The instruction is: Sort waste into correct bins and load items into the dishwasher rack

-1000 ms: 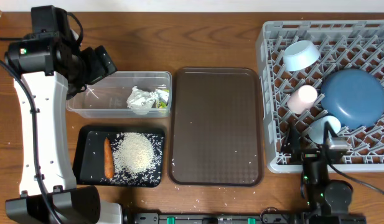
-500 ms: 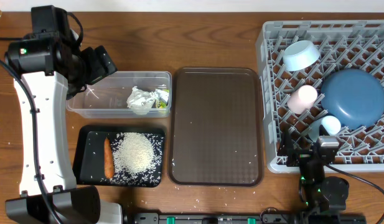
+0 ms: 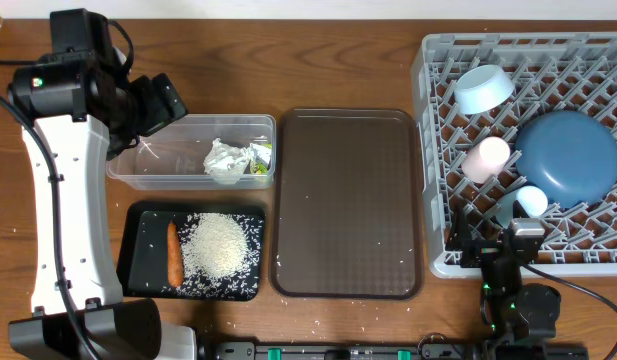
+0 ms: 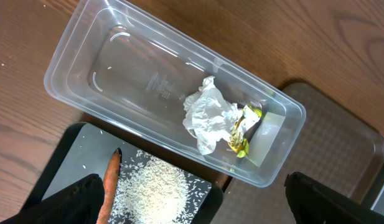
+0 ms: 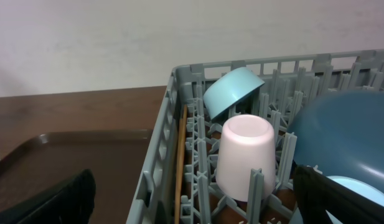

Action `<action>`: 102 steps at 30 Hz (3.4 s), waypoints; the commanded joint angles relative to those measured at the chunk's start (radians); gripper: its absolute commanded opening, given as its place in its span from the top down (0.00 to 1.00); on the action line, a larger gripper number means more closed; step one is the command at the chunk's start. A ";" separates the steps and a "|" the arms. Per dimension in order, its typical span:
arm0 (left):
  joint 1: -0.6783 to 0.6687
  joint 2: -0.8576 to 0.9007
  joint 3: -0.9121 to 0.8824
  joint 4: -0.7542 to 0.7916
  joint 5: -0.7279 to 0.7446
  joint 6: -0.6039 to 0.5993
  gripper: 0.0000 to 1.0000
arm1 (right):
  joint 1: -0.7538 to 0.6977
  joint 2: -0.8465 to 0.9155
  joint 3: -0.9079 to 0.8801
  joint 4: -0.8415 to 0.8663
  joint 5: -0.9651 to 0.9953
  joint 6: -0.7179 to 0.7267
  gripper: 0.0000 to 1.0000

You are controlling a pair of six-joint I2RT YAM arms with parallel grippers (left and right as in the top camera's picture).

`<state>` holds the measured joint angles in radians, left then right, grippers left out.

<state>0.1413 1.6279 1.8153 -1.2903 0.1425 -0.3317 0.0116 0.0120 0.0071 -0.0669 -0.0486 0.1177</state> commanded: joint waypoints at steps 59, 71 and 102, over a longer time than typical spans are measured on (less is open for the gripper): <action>-0.152 -1.478 -1.354 0.711 -0.080 -0.175 0.02 | 0.008 -0.006 -0.002 -0.005 0.007 -0.014 0.01; -0.151 -1.629 -1.754 1.337 -0.081 -0.106 0.02 | 0.008 -0.006 -0.002 -0.005 0.007 -0.014 0.01; -0.150 -1.624 -1.811 1.224 -0.084 0.407 0.02 | 0.008 -0.006 -0.002 -0.005 0.007 -0.014 0.01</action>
<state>-0.0078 0.0101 0.0116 -0.0193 0.0597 0.0570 0.0116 0.0116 0.0071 -0.0673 -0.0479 0.1169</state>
